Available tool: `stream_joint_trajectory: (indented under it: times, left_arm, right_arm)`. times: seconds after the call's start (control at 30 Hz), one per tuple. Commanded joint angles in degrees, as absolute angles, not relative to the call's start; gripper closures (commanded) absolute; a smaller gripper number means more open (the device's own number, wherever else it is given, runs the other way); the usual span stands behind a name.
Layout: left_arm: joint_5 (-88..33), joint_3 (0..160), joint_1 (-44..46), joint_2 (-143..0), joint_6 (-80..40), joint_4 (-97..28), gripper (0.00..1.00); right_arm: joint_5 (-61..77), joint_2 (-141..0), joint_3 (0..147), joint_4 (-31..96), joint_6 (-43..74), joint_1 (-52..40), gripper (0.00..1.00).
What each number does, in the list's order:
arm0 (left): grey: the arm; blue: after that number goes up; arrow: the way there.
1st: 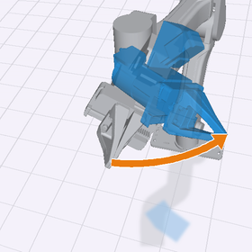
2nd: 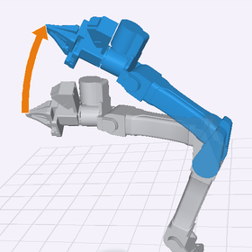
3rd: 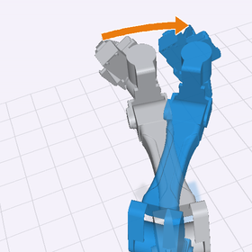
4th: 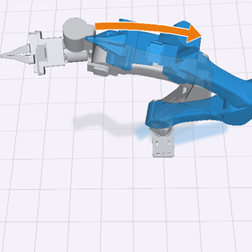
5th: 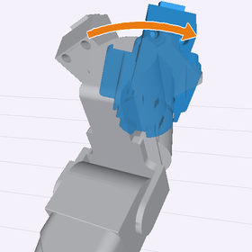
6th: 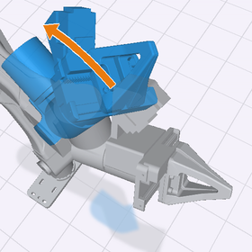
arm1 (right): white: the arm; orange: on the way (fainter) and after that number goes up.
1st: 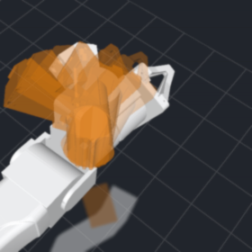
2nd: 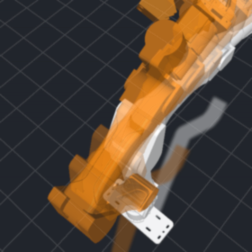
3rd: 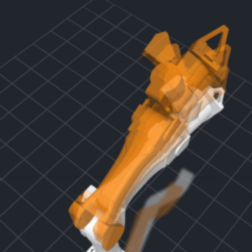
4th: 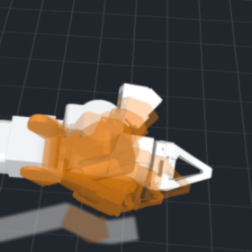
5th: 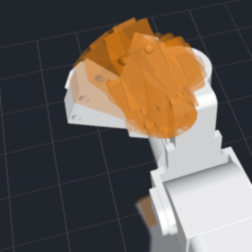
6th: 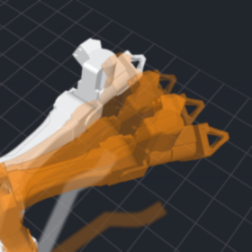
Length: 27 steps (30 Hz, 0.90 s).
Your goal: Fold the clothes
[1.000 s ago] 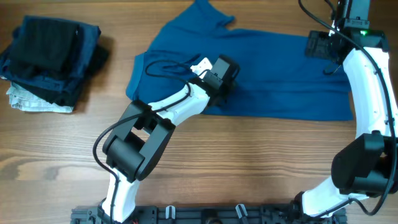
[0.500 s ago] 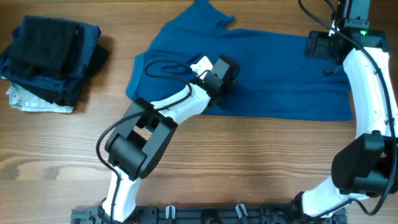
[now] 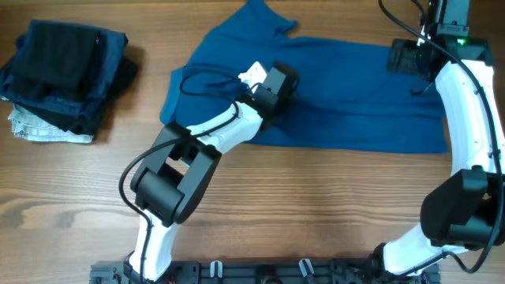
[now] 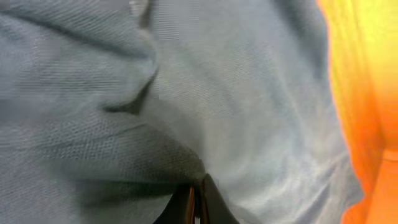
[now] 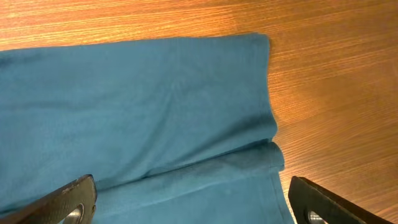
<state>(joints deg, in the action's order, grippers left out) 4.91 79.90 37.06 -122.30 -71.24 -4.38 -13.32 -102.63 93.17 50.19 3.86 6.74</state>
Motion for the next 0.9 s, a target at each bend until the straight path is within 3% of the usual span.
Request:
stream_joint_trajectory:
  times: [0.0,0.1,0.23,0.27,0.43,0.53,0.6,0.77,0.87]
  left_arm:
    - [6.5,81.1,36.7,-126.4,-71.2,-1.7,0.94]
    - [6.5,81.1,36.8,-128.6,-71.2,-0.1,0.87]
    - [6.5,81.1,36.4,-127.8,-62.9,3.7,0.49]
    - [6.5,81.1,36.3,-126.7,-61.6,3.7,0.44]
    - [6.5,81.1,35.9,-119.0,-61.5,3.7,0.39]
    - [5.3,81.1,35.8,-111.5,-52.0,2.4,0.41]
    - [5.3,81.1,34.1,-102.9,-41.7,-5.8,0.39]
    - [5.2,81.1,23.6,-94.8,-39.4,-22.1,0.33]
    - [5.2,81.1,17.0,-94.1,-39.4,-30.2,0.12]
  right_arm:
    - [-12.9,-102.7,93.4,50.2,4.5,6.6,0.01]
    - [-12.9,-102.7,93.4,50.2,4.5,6.6,0.00]
    - [-12.9,-102.7,93.4,50.2,4.5,6.6,0.00]
    - [-12.9,-102.7,93.4,50.2,4.5,6.6,0.00]
    - [-12.9,-102.7,93.4,50.2,4.5,6.6,0.00]
    - [-12.9,-102.7,93.4,50.2,4.5,6.6,0.00]
    - [-12.2,-102.7,93.4,49.7,4.7,6.6,0.00]
    - [-0.7,-102.7,93.4,45.7,4.8,6.6,0.00]
    - [5.8,-102.7,93.4,44.1,7.0,6.6,0.00]
